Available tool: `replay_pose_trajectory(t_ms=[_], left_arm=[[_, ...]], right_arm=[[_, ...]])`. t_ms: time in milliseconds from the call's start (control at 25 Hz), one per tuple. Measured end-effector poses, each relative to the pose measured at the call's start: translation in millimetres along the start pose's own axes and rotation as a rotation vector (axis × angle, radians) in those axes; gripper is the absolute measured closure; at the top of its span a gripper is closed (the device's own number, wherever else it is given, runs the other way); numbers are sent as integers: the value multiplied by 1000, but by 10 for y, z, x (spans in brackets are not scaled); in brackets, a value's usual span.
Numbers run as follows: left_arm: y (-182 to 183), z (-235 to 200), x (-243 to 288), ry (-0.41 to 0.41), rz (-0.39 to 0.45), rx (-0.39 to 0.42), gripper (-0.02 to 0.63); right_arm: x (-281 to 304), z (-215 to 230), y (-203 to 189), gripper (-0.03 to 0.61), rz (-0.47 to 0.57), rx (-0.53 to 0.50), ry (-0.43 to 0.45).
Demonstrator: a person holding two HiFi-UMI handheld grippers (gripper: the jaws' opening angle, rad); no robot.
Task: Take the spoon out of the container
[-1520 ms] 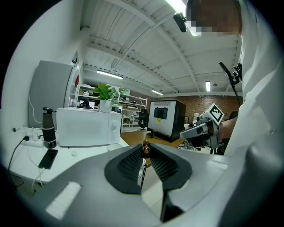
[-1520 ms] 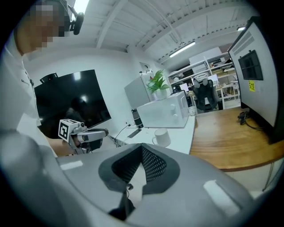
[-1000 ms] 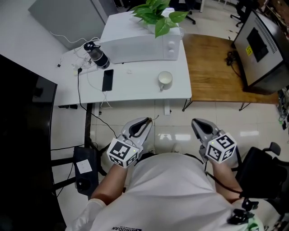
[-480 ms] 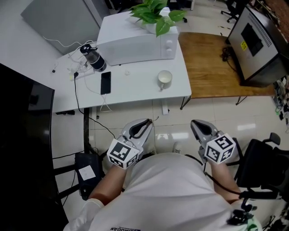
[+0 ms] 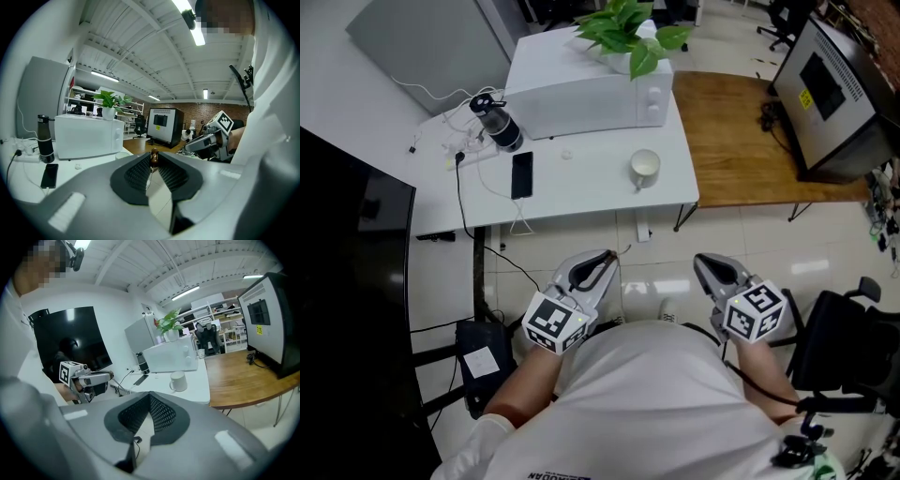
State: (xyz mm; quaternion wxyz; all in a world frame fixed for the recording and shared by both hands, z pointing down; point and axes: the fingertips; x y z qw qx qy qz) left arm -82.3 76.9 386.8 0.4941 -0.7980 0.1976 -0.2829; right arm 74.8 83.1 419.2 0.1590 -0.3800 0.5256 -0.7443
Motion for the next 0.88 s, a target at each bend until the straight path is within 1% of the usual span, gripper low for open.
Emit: replay_pose_trajectory(t_ms=[720,880], left_arm=[[36,-51,10,18,26,-9,560],[54,-54,25,17,31,-4,560]], right_arm=[[-28,42,19,572,-14,-13,-10],[-22,74,61,574,-1,-13,-20]])
Point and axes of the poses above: the fingertips, and each gripper's own axes: x forward along the fingers, z to its right, y out of its top, and after that the axes turned 13 degrees about -x, right-handed
